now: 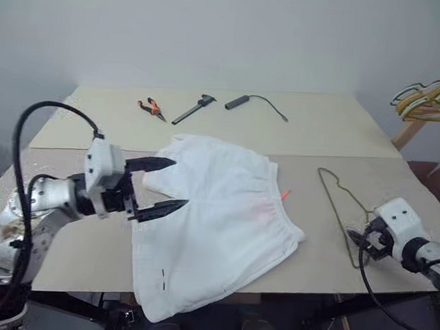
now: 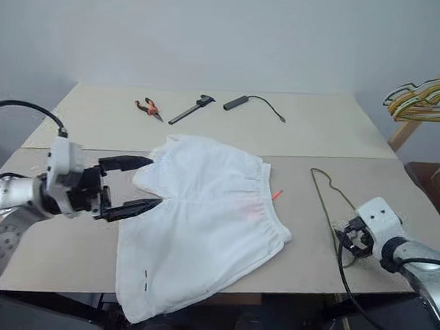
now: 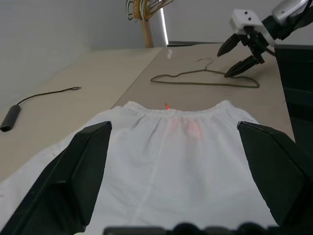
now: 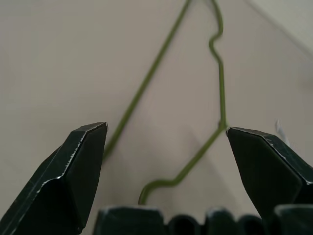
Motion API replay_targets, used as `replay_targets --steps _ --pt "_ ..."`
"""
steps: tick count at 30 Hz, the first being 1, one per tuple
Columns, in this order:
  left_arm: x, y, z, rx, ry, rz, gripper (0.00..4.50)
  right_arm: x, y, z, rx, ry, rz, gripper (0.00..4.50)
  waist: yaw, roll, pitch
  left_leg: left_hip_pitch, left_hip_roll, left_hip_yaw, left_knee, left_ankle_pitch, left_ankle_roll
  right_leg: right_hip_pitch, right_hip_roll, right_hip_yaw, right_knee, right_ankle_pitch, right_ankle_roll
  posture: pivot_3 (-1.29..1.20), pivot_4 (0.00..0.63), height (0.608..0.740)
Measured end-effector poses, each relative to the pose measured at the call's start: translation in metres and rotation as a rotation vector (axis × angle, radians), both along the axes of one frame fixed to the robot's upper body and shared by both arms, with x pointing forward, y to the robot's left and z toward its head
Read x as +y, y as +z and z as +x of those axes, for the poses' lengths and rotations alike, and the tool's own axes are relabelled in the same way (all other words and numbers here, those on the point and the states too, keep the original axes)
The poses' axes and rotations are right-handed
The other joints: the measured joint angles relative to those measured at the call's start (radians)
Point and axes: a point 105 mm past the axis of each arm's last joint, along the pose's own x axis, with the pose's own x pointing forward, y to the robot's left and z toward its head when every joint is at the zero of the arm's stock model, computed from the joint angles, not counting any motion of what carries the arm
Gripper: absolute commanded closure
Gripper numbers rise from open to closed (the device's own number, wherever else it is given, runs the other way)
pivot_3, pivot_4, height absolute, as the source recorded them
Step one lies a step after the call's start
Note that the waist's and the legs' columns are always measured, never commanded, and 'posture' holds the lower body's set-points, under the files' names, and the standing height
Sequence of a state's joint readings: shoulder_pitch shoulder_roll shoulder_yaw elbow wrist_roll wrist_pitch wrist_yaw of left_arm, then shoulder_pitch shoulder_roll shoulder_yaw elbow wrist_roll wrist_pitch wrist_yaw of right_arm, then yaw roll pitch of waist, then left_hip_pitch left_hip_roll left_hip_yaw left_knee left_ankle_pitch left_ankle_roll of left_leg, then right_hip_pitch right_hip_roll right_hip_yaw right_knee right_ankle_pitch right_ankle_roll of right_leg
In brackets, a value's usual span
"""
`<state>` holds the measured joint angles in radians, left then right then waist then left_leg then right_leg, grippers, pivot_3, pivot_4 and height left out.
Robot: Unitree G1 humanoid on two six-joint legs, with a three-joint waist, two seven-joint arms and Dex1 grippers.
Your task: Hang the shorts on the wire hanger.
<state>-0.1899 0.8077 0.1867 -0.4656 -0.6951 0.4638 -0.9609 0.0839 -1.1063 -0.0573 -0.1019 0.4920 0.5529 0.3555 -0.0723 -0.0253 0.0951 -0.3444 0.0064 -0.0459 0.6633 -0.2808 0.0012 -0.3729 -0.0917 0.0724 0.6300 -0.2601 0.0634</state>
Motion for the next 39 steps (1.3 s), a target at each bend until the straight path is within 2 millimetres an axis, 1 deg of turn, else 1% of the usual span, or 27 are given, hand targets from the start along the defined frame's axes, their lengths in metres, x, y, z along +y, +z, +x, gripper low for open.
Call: replay_targets --steps 2,3,6,11,13,15,16,17,18,23,26,27,28,29,30,31,33,34,35,37,39 --pt "-0.002 -0.001 0.0 0.005 -0.008 -0.001 0.02 -0.007 -0.007 -0.004 0.081 -0.07 0.001 0.0 0.0 0.002 0.001 -0.001 0.0 0.0 0.0 0.0 0.0 -0.001 0.0 0.0 0.0 0.0 0.0 -0.11 0.088 0.74" --pt "-0.002 -0.001 0.0 0.006 -0.012 0.0 0.02 -0.008 -0.007 -0.005 0.114 -0.101 0.008 0.0 0.0 0.002 0.002 -0.001 0.0 0.0 0.001 0.0 0.0 -0.001 0.0 0.0 0.0 0.0 0.0 -0.11 0.088 0.74" --pt "-0.003 -0.001 -0.001 0.006 -0.021 0.004 0.0 -0.01 -0.008 -0.008 0.175 -0.149 0.026 0.56 0.005 0.002 0.002 -0.001 0.0 -0.001 0.002 0.0 0.0 0.001 0.001 -0.002 -0.001 0.0 0.0 -0.11 0.088 0.74" --pt "-0.002 -0.003 -0.001 0.01 -0.028 0.011 0.0 -0.005 -0.013 -0.01 0.232 -0.17 0.095 2.21 0.012 -0.001 0.003 -0.003 0.0 -0.002 0.005 0.0 0.0 0.001 0.001 -0.004 -0.002 0.001 0.001 -0.1 0.084 0.74" --pt "-0.003 -0.004 0.0 0.009 -0.029 0.02 0.0 -0.002 -0.015 -0.009 0.246 -0.18 0.118 2.97 0.01 -0.003 0.003 -0.003 0.0 -0.002 0.005 0.0 0.0 0.001 0.001 -0.004 -0.002 0.001 0.001 -0.1 0.084 0.74" --pt "-0.005 -0.004 0.0 0.007 -0.037 0.025 0.0 0.0 -0.016 -0.009 0.256 -0.18 0.131 3.6 0.01 -0.003 0.004 -0.003 0.0 -0.002 0.006 0.0 0.0 0.002 0.001 -0.004 -0.002 0.001 0.002 -0.1 0.082 0.74" --pt "-0.005 -0.003 0.0 0.004 -0.04 0.026 0.0 -0.001 -0.016 -0.009 0.26 -0.186 0.129 3.98 0.011 -0.003 0.004 -0.003 0.0 -0.002 0.007 0.0 0.0 0.002 0.001 -0.004 -0.002 0.001 0.002 -0.1 0.081 0.74" --pt "-0.006 -0.002 0.001 -0.001 -0.042 0.026 0.0 -0.003 -0.015 -0.008 0.259 -0.193 0.124 4.3 0.012 -0.003 0.004 -0.004 0.0 -0.002 0.007 0.0 0.0 0.002 0.001 -0.004 -0.002 0.001 0.002 -0.1 0.081 0.74" --pt "-0.006 -0.002 0.001 -0.003 -0.041 0.026 0.0 -0.005 -0.014 -0.007 0.254 -0.199 0.117 4.48 0.012 -0.003 0.003 -0.004 0.0 -0.002 0.007 0.0 0.0 0.001 0.001 -0.004 -0.002 0.001 0.002 -0.1 0.079 0.74" --pt "-0.003 -0.001 0.009 -0.013 -0.022 0.026 0.0 -0.009 -0.013 -0.002 0.238 -0.216 0.097 4.48 0.01 -0.004 0.003 -0.004 0.0 -0.002 0.007 0.0 0.0 0.001 0.001 -0.004 -0.003 0.001 0.002 -0.1 0.074 0.74" --pt "-0.004 0.004 0.014 -0.041 -0.017 0.017 0.0 -0.021 -0.009 0.004 0.181 -0.232 -0.012 4.48 0.01 -0.003 0.004 -0.006 0.0 -0.002 0.007 0.0 0.0 -0.001 0.0 -0.004 -0.002 0.002 0.003 -0.11 0.07 0.74" --pt "-0.005 0.006 0.018 -0.049 -0.009 -0.005 0.0 -0.026 -0.001 0.012 0.099 -0.211 -0.11 4.48 0.009 -0.002 0.004 -0.007 0.0 -0.002 0.007 0.0 0.0 -0.002 0.0 -0.004 -0.002 0.002 0.003 -0.12 0.069 0.74" --pt "-0.007 0.009 0.02 -0.057 -0.004 -0.019 0.0 -0.026 0.008 0.019 0.03 -0.183 -0.17 4.48 0.005 -0.001 0.004 -0.01 -0.001 -0.001 0.007 0.0 0.0 -0.006 0.0 -0.003 -0.001 0.002 0.003 -0.12 0.068 0.74" --pt "-0.008 0.012 0.024 -0.056 0.006 -0.037 0.0 -0.025 0.022 0.029 -0.077 -0.129 -0.279 4.48 0.003 0.001 0.004 -0.012 -0.001 0.0 0.007 0.0 -0.001 -0.01 0.0 -0.002 0.0 0.002 0.003 -0.12 0.066 0.74" --pt "-0.009 0.016 0.03 -0.052 0.021 -0.056 0.0 -0.019 0.043 0.039 -0.213 -0.047 -0.402 4.48 0.001 0.002 0.003 -0.015 -0.001 0.0 0.008 0.001 -0.001 -0.014 0.0 -0.001 0.001 0.002 0.003 -0.13 0.061 0.74" --pt "-0.01 0.02 0.034 -0.049 0.034 -0.066 0.0 -0.011 0.06 0.047 -0.328 0.025 -0.486 4.48 -0.002 0.004 0.003 -0.018 -0.001 0.0 0.008 0.002 -0.002 -0.017 0.0 -0.001 0.002 0.003 0.003 -0.13 0.06 0.74" --pt "-0.012 0.027 0.045 -0.033 0.049 -0.079 0.0 0.014 0.095 0.058 -0.568 0.194 -0.657 4.48 -0.012 0.004 0.003 -0.019 -0.001 0.0 0.008 0.003 -0.005 -0.017 0.0 -0.001 0.002 0.003 0.003 -0.13 0.054 0.74" --pt "-0.013 0.031 0.048 -0.03 0.052 -0.083 0.0 0.026 0.108 0.06 -0.659 0.27 -0.729 4.48 -0.018 0.004 0.002 -0.019 -0.001 0.0 0.008 0.003 -0.005 -0.017 0.0 -0.001 0.002 0.004 0.003 -0.13 0.05 0.74" --pt "-0.014 0.035 0.054 -0.022 0.055 -0.09 0.0 0.039 0.12 0.062 -0.757 0.374 -0.849 4.48 -0.024 0.004 0.002 -0.019 -0.002 -0.001 0.008 0.004 -0.006 -0.017 -0.001 -0.001 0.002 0.004 0.003 -0.13 0.046 0.74" --pt "-0.016 0.044 0.067 -0.001 0.067 -0.104 0.0 0.059 0.13 0.063 -0.886 0.553 -1.031 4.48 -0.028 0.004 0.002 -0.02 -0.002 -0.001 0.01 0.004 -0.007 -0.017 -0.001 -0.002 0.001 0.005 0.004 -0.13 0.039 0.74" --pt "-0.021 0.054 0.077 0.015 0.063 -0.121 0.0 0.076 0.133 0.064 -0.986 0.672 -1.11 4.48 -0.03 0.004 0.002 -0.022 -0.003 -0.002 0.012 0.004 -0.007 -0.017 -0.001 -0.002 0.0 0.006 0.005 -0.13 0.028 0.74"
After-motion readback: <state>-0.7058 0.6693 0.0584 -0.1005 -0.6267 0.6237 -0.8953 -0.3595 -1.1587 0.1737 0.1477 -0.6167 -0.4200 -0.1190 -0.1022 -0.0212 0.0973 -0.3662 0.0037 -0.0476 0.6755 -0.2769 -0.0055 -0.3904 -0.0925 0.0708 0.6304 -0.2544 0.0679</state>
